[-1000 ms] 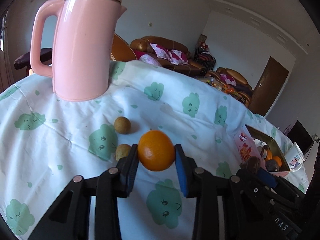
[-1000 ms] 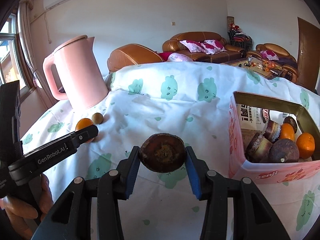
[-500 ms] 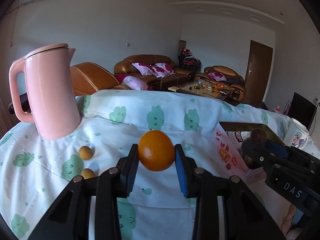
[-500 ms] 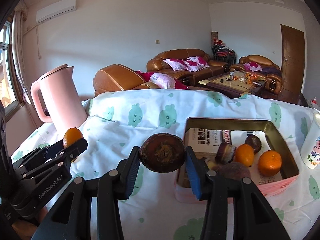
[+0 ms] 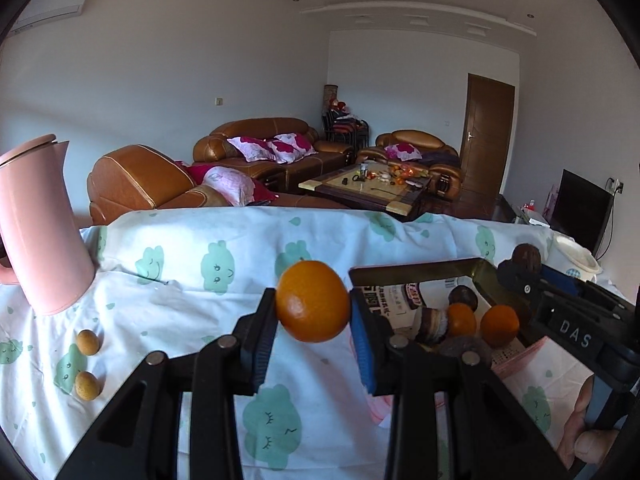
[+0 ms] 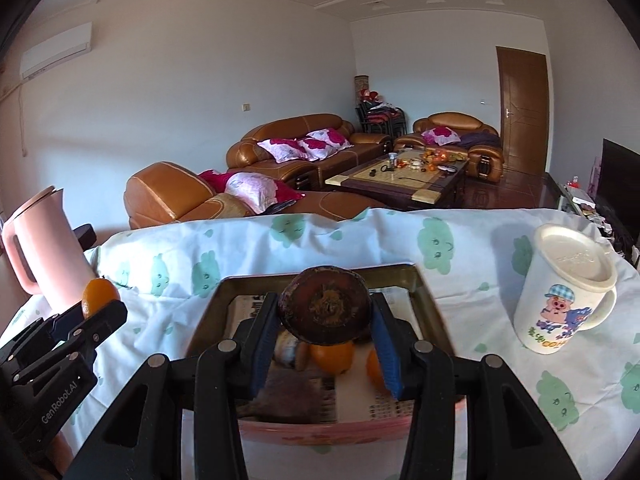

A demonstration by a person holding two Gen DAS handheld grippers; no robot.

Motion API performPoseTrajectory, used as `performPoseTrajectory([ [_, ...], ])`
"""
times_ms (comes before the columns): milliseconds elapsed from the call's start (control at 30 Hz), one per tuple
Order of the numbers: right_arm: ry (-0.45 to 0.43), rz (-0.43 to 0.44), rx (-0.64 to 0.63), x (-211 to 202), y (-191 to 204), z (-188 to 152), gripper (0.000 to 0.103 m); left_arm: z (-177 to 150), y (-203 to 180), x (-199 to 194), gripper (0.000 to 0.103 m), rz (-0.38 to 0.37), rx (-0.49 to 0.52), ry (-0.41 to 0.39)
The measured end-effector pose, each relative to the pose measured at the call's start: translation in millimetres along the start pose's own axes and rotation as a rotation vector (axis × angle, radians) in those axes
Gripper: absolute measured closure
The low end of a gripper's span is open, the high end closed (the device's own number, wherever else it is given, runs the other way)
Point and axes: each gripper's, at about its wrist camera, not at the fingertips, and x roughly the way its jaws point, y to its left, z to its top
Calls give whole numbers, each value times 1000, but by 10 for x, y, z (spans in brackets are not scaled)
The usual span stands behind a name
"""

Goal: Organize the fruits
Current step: 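Carry the mangosteen and orange over the pink tin, then open both tools to drop the mangosteen and orange into the tin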

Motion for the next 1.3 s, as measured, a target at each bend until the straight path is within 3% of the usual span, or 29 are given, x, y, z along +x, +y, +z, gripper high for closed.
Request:
performPoseTrajectory([
  [200, -35, -91, 14, 56, -294, 71, 56, 98, -348, 194, 66, -11, 59, 0],
  [467, -16, -114, 26, 304, -425, 84, 56, 136, -684, 620, 66, 24, 137, 51],
  [900, 77, -51, 36, 726, -429, 103, 56, 152, -803, 1004, 66, 63, 162, 168],
  [1133, 123, 86, 83, 803, -428, 73, 55, 163, -787, 1012, 65, 64, 155, 203],
  [1233, 121, 112, 106, 790, -440, 75, 54, 162, -778, 963, 50, 59, 150, 189],
  [1300, 102, 156, 159, 746, -498, 84, 45, 181, -786, 895, 16, 59, 143, 162],
])
